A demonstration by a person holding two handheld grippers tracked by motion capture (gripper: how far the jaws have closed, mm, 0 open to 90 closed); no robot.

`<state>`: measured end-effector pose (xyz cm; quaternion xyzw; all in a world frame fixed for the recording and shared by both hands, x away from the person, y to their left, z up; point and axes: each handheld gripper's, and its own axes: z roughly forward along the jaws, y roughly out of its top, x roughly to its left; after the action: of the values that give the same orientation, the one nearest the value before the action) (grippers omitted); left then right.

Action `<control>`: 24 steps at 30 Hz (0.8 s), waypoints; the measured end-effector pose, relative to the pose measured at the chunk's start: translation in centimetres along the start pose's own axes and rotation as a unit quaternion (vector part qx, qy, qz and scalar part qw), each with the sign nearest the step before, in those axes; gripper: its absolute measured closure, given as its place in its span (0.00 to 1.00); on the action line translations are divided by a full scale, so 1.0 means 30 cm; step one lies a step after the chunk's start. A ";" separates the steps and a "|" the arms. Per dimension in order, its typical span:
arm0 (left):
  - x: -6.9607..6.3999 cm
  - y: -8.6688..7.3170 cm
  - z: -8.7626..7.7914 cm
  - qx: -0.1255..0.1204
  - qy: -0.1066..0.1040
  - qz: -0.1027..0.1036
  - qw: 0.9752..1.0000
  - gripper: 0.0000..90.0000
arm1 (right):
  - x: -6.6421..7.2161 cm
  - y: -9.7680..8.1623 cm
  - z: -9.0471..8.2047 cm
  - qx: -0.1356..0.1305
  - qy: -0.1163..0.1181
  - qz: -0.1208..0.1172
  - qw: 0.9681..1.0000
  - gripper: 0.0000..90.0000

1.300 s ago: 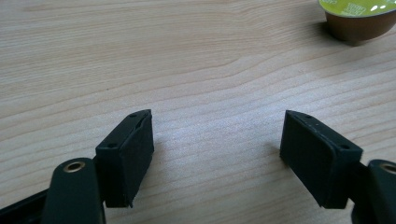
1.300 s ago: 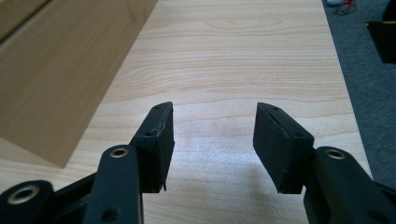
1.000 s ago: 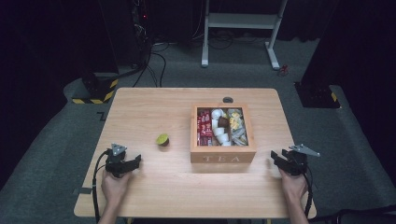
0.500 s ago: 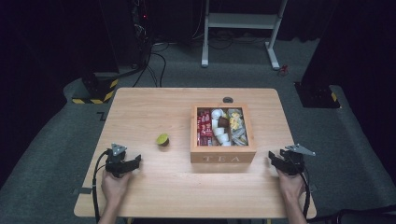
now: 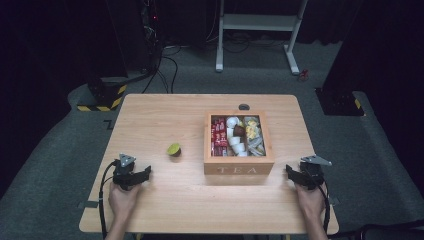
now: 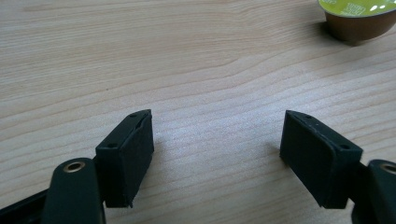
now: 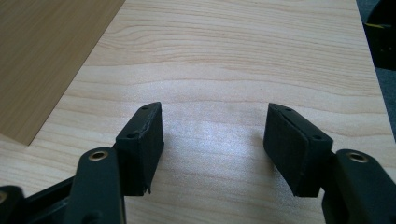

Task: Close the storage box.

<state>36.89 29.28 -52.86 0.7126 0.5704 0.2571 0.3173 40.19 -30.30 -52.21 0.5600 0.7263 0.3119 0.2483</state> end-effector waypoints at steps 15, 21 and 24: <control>0.001 0.000 0.000 -0.002 0.000 0.000 1.000 0.29 | 0.009 -0.004 -0.002 0.002 0.000 -0.001 1.000 0.36; 0.001 -0.001 0.001 -0.002 -0.001 0.000 1.000 0.29 | 0.009 -0.004 -0.002 0.002 0.000 -0.001 1.000 0.36; 0.001 0.000 0.000 -0.002 0.000 0.000 1.000 0.29 | 0.009 -0.004 -0.002 0.002 0.000 -0.001 1.000 0.35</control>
<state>36.90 29.31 -52.88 0.7125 0.5696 0.2578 0.3185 39.99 -30.07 -52.25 0.5602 0.7272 0.3100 0.2474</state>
